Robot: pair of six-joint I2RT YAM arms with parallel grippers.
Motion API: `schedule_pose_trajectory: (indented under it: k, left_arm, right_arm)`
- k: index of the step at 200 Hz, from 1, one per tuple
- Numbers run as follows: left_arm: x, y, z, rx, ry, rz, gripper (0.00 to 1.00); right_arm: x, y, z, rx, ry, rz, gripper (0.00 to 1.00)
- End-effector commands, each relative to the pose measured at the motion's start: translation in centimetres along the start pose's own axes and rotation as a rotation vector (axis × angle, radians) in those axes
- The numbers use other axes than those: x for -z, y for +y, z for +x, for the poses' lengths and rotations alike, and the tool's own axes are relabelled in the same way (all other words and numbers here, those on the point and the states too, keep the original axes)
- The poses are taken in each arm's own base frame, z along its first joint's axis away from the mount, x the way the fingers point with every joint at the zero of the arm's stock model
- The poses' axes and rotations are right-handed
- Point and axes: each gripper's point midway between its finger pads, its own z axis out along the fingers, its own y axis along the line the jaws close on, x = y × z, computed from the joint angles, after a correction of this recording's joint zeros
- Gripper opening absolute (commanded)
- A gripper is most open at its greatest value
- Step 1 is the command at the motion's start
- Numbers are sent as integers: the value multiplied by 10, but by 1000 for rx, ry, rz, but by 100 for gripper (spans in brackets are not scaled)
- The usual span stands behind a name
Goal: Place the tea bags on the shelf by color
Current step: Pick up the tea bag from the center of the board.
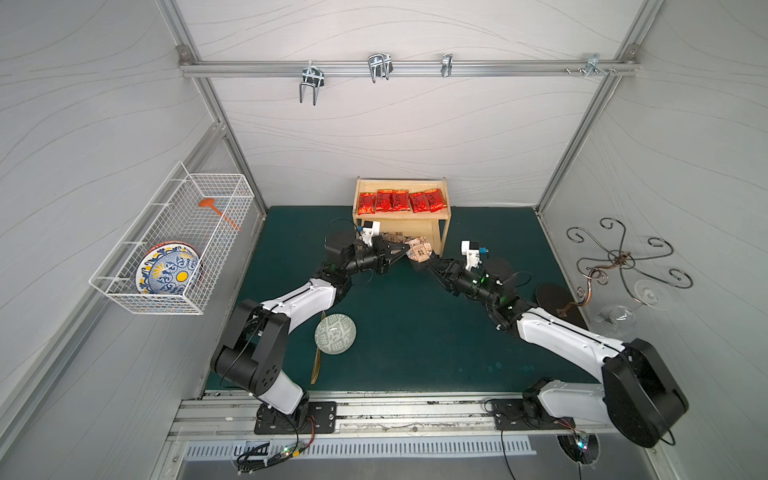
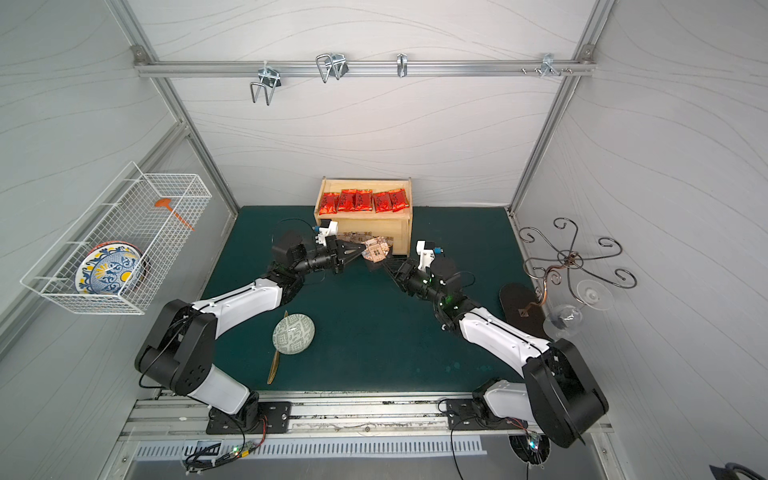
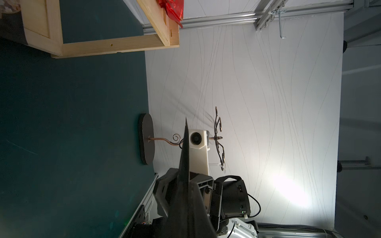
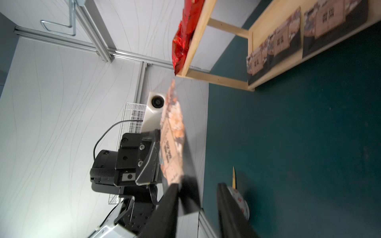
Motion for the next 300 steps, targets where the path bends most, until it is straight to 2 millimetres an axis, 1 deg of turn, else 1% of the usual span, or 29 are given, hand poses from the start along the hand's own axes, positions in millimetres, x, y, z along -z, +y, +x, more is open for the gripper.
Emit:
schedule_pose_trajectory:
  k: [1,30,41,64,88,107,131,166,186,200,206,211,223,225,228,232,241,248,261,283,300]
  left_arm:
    - [6,-26,-1,-77,-25,64,0]
    - [7,-20,0,-81,-30,50,0]
    - [7,-18,-1,-76,-31,47,0]
    - [8,-19,-1,-75,-35,48,0]
    - [9,-20,-1,-80,-44,49,0]
    - [10,-21,-2,-80,-50,55,0]
    - [10,-21,-2,-78,-53,61,0]
    - [11,-22,-1,-82,-54,63,0]
    - [12,-23,0,-94,-50,53,0]
    - [13,-22,4,-111,-33,30,0]
    - [13,-23,5,-123,-23,18,7]
    - [14,-20,7,-120,-12,-7,16]
    - [17,-16,11,-137,8,-65,41]
    - [18,-11,12,-125,14,-91,45]
    - [20,-10,13,-131,18,-110,50]
    - [23,-6,15,-128,24,-142,55]
    - [29,-4,16,-158,26,-183,63]
    - [35,-1,17,-171,26,-222,67]
    - [46,4,18,-194,18,-280,70]
    - [63,8,21,-214,12,-321,70]
    - [73,15,23,-213,10,-338,70]
  right_arm:
    - [-4,27,-6,30,-24,-80,25]
    - [-4,30,-3,25,-21,-90,13]
    - [-4,30,-2,19,-16,-91,12]
    - [-5,31,0,10,-8,-93,13]
    - [-6,30,2,-5,-4,-94,21]
    - [-8,32,3,-10,0,-103,22]
    - [-9,32,3,-18,0,-109,14]
    - [-9,30,3,-21,-2,-103,0]
    - [-9,22,4,-12,-3,-71,0]
    - [-11,12,4,-2,-3,-30,0]
    - [-13,6,4,0,2,-11,0]
    - [-14,3,3,5,3,-4,0]
    - [-17,-7,-4,17,-4,13,0]
    - [-18,-9,-5,18,-5,16,0]
    - [-19,-14,-8,22,-11,23,0]
    - [-19,-17,-11,25,-16,27,0]
    - [-21,-28,-18,35,-30,44,0]
    - [-23,-35,-26,47,-46,52,0]
    - [-27,-49,-39,59,-70,56,0]
    - [-36,-69,-62,55,-117,42,0]
    - [-49,-77,-75,41,-124,21,0]
